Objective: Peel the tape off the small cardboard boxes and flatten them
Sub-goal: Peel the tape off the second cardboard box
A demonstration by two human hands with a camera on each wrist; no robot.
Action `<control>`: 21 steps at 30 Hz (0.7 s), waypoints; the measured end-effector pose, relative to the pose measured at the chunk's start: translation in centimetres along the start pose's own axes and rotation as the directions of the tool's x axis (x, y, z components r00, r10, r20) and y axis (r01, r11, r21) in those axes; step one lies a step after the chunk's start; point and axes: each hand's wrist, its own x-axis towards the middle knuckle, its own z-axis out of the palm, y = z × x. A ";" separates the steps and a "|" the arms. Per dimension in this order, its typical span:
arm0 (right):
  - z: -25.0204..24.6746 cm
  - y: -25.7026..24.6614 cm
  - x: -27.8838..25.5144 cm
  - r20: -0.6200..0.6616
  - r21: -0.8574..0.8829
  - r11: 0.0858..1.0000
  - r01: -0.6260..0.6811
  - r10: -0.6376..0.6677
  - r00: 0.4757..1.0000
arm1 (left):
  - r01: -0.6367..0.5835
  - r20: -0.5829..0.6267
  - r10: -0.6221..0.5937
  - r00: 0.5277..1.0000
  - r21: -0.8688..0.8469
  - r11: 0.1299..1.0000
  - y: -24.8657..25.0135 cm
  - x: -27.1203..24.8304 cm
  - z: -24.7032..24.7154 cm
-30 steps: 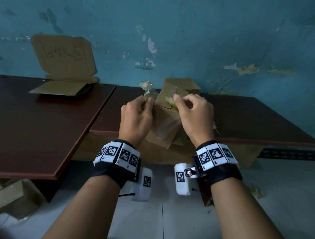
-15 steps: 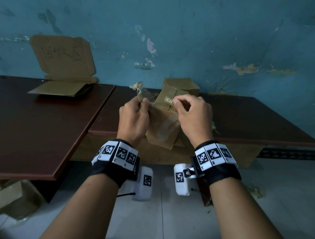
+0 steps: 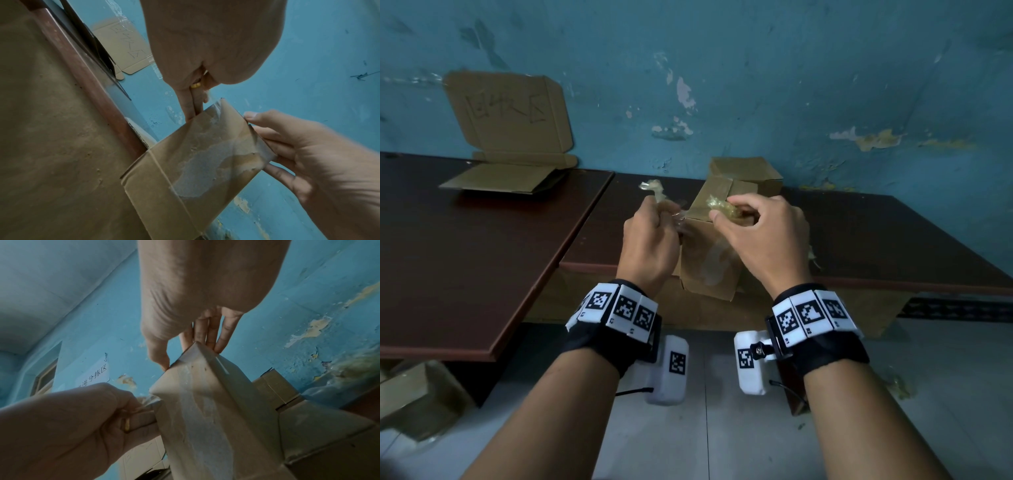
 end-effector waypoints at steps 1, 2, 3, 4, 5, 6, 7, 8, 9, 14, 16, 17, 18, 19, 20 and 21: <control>-0.1 0.0 0.0 0.006 -0.004 1.000 -0.002 0.002 1.000 | 0.001 0.003 -0.001 1.000 -0.002 1.000 0.1 0.0 0.0; -0.1 0.0 0.0 0.013 -0.003 1.000 -0.008 0.009 1.000 | 0.005 0.003 -0.005 1.000 -0.006 1.000 0.1 -0.1 0.1; -0.1 0.0 0.0 0.019 -0.003 1.000 -0.018 0.018 1.000 | 0.007 0.001 -0.007 1.000 -0.008 1.000 0.2 -0.1 0.1; -0.1 0.1 0.0 0.025 -0.005 1.000 -0.026 0.026 0.999 | 0.006 -0.001 -0.006 1.000 -0.007 1.000 0.1 -0.1 0.3; 0.0 0.1 0.0 0.031 -0.006 0.999 -0.034 0.034 0.999 | 0.004 -0.003 -0.004 1.000 -0.004 1.000 0.1 -0.1 0.3; 0.0 0.2 -0.1 0.036 -0.005 0.999 -0.040 0.040 0.999 | 0.008 -0.005 -0.008 1.000 -0.007 1.000 0.2 -0.1 0.4; 0.0 0.3 -0.1 0.041 -0.002 0.999 -0.045 0.045 0.998 | 0.020 -0.006 -0.020 1.000 -0.019 1.000 0.3 -0.1 0.4; 0.0 0.3 -0.1 0.044 0.004 0.999 -0.048 0.047 0.998 | 0.032 -0.001 -0.032 0.999 -0.036 0.999 0.4 -0.1 0.3; 0.1 0.3 -0.1 0.045 0.010 0.999 -0.050 0.050 0.998 | 0.045 0.005 -0.045 0.999 -0.055 0.997 0.5 -0.1 0.3; 0.3 0.8 0.0 0.037 0.049 0.996 -0.072 0.070 0.997 | 0.112 -0.002 -0.116 0.993 -0.231 0.966 0.6 -0.1 0.4; 0.4 1.1 0.2 0.033 0.067 0.994 -0.081 0.079 0.996 | 0.140 0.014 -0.145 0.989 -0.347 0.927 0.9 -0.1 0.4; 0.4 1.2 0.2 0.032 0.066 0.994 -0.083 0.081 0.996 | 0.150 0.026 -0.152 0.988 -0.405 0.902 1.0 -0.2 0.3; 0.4 1.2 0.2 0.031 0.062 0.995 -0.081 0.079 0.996 | 0.152 0.043 -0.149 0.988 -0.460 0.875 1.2 -0.2 0.3; 0.4 1.3 0.3 0.028 0.058 0.995 -0.079 0.077 0.997 | 0.155 0.063 -0.142 0.988 -0.508 0.847 1.2 -0.2 0.2; 0.5 1.3 0.3 0.026 0.057 0.995 -0.076 0.075 0.997 | 0.163 0.081 -0.141 0.987 -0.551 0.818 1.2 -0.2 0.2; 0.5 1.3 0.3 0.024 0.059 0.995 -0.076 0.074 0.997 | 0.182 0.090 -0.159 0.983 -0.582 0.793 1.2 -0.2 0.1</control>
